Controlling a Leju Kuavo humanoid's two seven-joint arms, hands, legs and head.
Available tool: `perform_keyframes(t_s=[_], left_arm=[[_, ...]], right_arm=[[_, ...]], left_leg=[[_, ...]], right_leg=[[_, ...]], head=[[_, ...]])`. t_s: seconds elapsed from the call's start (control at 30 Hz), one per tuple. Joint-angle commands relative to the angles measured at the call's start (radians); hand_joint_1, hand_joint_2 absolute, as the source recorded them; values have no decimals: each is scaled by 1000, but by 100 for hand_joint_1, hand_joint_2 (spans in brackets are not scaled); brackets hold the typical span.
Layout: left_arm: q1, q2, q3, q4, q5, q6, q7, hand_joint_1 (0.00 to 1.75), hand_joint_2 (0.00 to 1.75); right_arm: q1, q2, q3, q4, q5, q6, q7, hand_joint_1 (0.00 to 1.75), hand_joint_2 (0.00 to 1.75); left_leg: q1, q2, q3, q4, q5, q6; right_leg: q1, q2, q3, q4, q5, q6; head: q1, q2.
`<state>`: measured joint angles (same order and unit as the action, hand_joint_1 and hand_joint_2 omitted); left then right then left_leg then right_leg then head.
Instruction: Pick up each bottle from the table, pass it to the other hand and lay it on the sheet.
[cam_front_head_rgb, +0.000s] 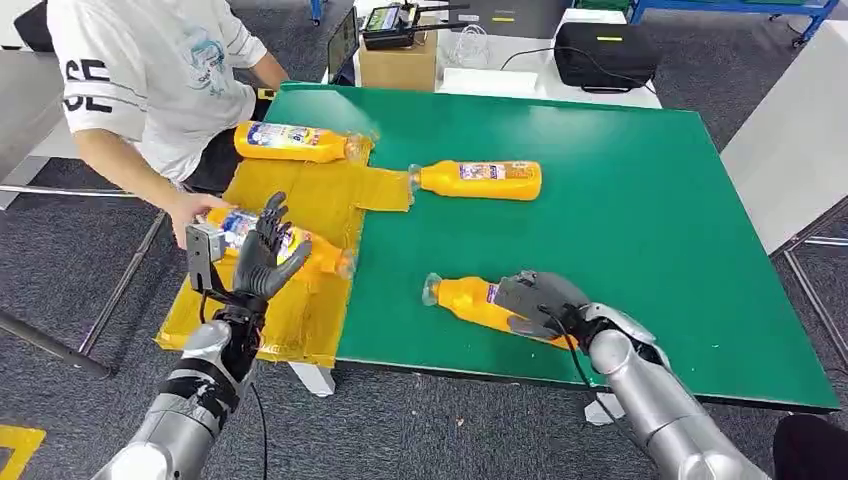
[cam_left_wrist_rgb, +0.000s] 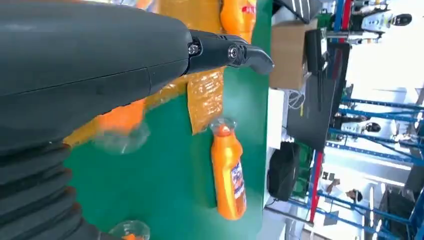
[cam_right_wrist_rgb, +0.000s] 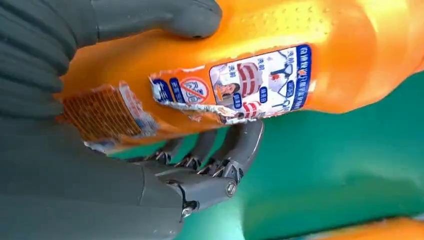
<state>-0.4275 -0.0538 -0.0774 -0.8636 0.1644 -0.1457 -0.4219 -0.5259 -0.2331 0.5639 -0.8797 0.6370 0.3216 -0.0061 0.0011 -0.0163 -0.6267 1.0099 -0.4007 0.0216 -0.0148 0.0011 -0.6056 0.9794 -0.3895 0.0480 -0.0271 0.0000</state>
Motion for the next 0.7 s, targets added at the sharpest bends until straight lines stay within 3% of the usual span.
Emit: perform_keyframes(t_s=[0.03, 0.17, 0.27, 0.47, 0.7], left_arm=[[-90, -5, -38, 148, 17, -9, -14, 0, 175], [-77, 1, -34, 134, 21, -9, -14, 0, 175], [-38, 9, -22, 78, 22, 6, -10, 0, 175], [-29, 11, -21, 65, 22, 5, -5, 0, 175], [17, 13, 6, -10, 24, 35, 16, 0, 175]], right_arm=[[-136, -83, 189, 178, -51, 59, -3, 175, 175], [-157, -55, 193, 189, -63, 23, 23, 175, 175], [-126, 5, 129, 165, -96, -121, 65, 175, 175], [-121, 16, 133, 154, -92, -133, 78, 175, 175], [-35, 94, -1, 3, -100, -340, 86, 175, 175]], left_leg=[[0, -1, 3, -1, -1, -1], [0, 1, 2, 0, -1, -1], [1, 3, 3, 0, -1, -1], [1, 5, 2, -1, -2, -1], [1, 7, 0, -1, -2, -2]], right_leg=[[1, -3, 4, -1, -2, -2], [1, 0, 2, 0, 0, -1], [1, 0, 3, -1, 0, -2], [1, 2, 2, 0, 0, -2], [2, 3, 0, 0, 0, -2]], head=[[0, 0], [0, 0], [0, 0], [0, 0], [0, 0]])
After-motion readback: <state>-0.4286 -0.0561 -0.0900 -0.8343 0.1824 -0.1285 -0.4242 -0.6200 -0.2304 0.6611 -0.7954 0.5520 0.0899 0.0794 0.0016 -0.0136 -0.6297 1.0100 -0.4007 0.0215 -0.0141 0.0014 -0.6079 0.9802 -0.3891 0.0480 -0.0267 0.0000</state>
